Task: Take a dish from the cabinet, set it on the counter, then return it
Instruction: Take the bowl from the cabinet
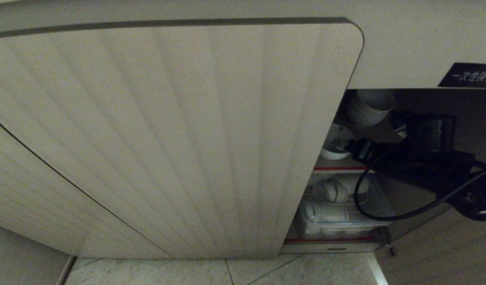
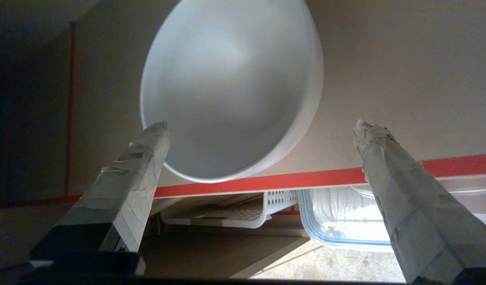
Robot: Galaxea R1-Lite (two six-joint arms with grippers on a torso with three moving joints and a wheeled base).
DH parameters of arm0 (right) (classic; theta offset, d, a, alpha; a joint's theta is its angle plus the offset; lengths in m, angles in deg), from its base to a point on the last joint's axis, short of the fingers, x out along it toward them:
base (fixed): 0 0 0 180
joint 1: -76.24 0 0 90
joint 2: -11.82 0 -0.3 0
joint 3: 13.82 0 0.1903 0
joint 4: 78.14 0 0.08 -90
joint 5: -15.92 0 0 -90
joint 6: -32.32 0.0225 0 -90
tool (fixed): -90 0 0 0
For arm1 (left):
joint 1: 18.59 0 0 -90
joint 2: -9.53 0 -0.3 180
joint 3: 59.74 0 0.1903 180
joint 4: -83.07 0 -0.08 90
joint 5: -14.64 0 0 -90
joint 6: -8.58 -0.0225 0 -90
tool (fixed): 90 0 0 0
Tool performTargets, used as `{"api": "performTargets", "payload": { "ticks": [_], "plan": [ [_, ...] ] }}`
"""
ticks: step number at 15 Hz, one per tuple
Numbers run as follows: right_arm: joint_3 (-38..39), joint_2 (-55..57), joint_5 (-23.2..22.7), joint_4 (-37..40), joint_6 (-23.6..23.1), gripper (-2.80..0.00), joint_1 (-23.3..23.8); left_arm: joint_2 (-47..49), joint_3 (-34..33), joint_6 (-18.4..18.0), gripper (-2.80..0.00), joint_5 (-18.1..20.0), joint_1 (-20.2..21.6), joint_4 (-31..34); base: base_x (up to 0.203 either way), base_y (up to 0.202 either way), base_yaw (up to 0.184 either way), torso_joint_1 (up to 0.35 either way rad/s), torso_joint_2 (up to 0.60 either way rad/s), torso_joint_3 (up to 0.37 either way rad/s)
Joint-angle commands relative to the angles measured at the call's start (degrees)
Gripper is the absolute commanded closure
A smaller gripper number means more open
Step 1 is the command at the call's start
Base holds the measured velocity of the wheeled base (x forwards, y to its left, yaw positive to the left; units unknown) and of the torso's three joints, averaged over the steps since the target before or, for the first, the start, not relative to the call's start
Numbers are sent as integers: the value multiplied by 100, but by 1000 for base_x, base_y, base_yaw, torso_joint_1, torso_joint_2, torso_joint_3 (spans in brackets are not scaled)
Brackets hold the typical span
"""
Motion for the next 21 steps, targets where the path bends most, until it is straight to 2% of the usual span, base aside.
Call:
{"api": "performTargets", "payload": {
  "ticks": [1,5,10,14,21],
  "plan": [
    [-39,82,2,-20,-47,-280,2,-2,0,5,0,-4,2,1,0,0,0,0,0,0],
    [-256,150,0,230,-341,-280,71,-2,0,5,0,-4,2,1,0,0,0,0,0,0],
    [-397,235,12,338,-372,-280,90,-2,0,5,0,-4,2,1,0,0,0,0,0,0],
    [-664,296,6,844,-590,-280,151,-2,0,5,0,-4,2,1,0,0,0,0,0,0],
    [-1080,466,12,1184,-601,-280,152,-2,0,5,0,-4,2,1,0,0,0,0,0,0]
  ]
}}
